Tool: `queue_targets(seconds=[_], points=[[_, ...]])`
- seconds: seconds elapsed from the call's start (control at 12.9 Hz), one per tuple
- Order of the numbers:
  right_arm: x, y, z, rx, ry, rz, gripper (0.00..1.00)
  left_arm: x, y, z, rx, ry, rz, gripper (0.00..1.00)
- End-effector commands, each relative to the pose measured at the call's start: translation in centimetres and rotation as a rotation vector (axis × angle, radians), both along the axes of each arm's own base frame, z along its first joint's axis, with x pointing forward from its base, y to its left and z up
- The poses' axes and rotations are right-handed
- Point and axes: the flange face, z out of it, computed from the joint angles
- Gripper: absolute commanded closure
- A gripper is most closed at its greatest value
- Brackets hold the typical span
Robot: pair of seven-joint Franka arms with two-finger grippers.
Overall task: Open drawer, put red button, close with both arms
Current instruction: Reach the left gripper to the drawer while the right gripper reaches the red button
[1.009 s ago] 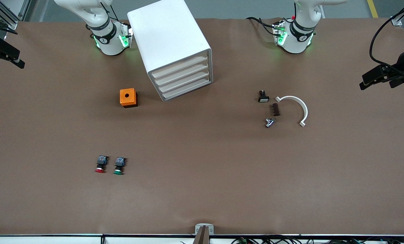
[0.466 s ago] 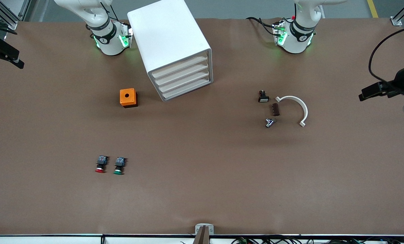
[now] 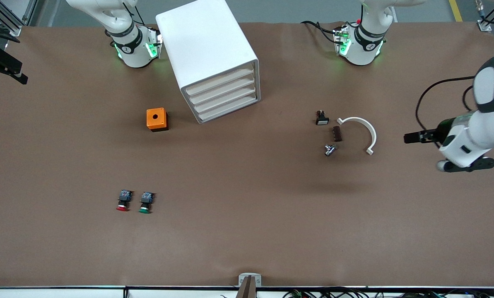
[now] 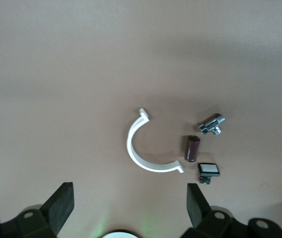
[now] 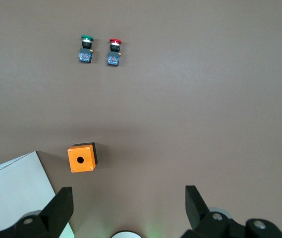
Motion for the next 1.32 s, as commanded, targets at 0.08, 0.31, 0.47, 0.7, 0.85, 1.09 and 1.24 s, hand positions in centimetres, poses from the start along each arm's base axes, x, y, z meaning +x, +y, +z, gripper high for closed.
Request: queue_targets(seconds=[0.08,0.31,0.47,0.7,0.85,1.09,1.24], points=[[-0.5,-0.3,0.9,-0.013,-0.016,-0.001,0.00,0.3,-8.1,-1.9,0.029,0.057,0.242,0.00],[1.3,-0.3,-1.3,-0.015,0.034,-0.007,0.00,-0.6,-14.9,-3.4,0.056,0.147,0.528,0.00],[3.0,-0.4,-3.4,-0.014,0.054,0.002,0.00,-0.6,-17.9,-4.3,0.053,0.255,0.764,0.00],[8.4,-1.1,-11.0,-0.019,0.156,-0.006,0.00,-1.1,-21.3,-6.5,0.113,0.409,0.988,0.00],[10.2,-2.1,-15.5,-0.001,0.194,-0.025,0.00,-1.4,-23.1,-9.1,0.158,0.525,1.101,0.00],[13.5,-1.0,-23.0,0.006,0.158,-0.086,0.00,-1.5,-25.2,-13.1,0.302,0.688,1.276,0.00],[15.2,1.8,-26.1,0.010,0.138,-0.151,0.00,-1.7,-26.0,-14.8,0.350,0.799,1.358,0.00]])
